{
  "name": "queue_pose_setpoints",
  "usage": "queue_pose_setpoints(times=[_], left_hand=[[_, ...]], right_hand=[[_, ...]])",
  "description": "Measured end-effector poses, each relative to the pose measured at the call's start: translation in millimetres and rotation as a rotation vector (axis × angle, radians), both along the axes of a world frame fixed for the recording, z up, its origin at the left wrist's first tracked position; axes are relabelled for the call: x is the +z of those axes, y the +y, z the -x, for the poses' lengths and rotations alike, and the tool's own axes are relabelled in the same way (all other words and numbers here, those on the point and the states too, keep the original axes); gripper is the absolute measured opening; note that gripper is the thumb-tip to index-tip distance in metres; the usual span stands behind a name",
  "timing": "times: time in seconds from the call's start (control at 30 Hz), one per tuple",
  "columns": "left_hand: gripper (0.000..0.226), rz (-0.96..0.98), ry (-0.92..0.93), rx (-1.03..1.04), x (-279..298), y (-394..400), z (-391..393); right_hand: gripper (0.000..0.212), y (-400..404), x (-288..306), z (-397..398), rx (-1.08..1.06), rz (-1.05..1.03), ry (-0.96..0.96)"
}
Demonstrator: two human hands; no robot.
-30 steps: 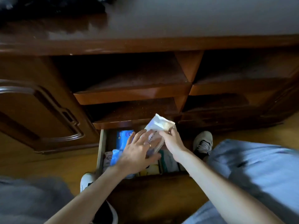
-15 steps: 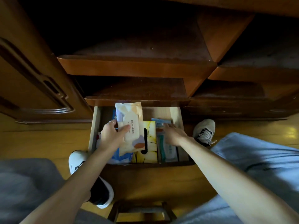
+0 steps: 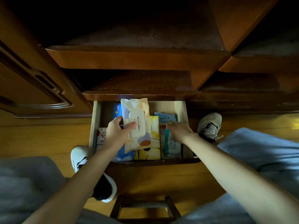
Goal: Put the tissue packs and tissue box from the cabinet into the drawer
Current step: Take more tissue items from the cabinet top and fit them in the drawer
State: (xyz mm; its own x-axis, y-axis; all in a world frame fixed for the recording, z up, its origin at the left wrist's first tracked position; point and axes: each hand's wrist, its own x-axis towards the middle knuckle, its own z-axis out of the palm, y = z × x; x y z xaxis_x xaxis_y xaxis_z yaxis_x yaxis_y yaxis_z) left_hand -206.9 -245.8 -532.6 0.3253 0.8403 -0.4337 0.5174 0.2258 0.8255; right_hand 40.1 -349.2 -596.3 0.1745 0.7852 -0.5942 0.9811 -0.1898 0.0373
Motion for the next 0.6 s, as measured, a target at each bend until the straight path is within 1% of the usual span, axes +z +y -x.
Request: queue_pose_setpoints(times=[0.1,0.17,0.27,0.3,0.37,0.43,0.5,0.53,0.6], left_hand=[[0.027,0.012,-0.011,-0.034,1,-2,-11],[0.027,0.024,-0.011,-0.053,1,-3,-17],[0.022,0.027,-0.012,-0.078,-3,-5,-24],[0.020,0.027,-0.006,-0.087,-5,-6,-28],[0.022,0.005,0.022,-0.136,-12,-10,-42],[0.037,-0.037,0.079,-0.203,-19,-19,-63],[0.059,-0.106,0.136,-0.305,-28,-34,-88],[0.066,-0.124,0.161,-0.361,-34,-43,-101],[0.076,-0.090,0.226,-0.449,-44,-60,-125]], right_hand=[[0.031,-11,5,-4,0.013,-0.025,0.031],[0.029,-17,10,-6,-0.043,-0.015,0.130],[0.036,-16,31,-16,-0.097,-0.008,0.323],[0.036,-14,44,-24,-0.106,-0.038,0.356],[0.027,-9,73,-45,-0.128,-0.148,0.320],[0.020,-10,94,-66,-0.185,-0.291,0.246],[0.024,-24,99,-82,-0.323,-0.439,0.220],[0.028,-35,96,-85,-0.418,-0.474,0.213],[0.036,-57,82,-85,-0.546,-0.433,0.215]])
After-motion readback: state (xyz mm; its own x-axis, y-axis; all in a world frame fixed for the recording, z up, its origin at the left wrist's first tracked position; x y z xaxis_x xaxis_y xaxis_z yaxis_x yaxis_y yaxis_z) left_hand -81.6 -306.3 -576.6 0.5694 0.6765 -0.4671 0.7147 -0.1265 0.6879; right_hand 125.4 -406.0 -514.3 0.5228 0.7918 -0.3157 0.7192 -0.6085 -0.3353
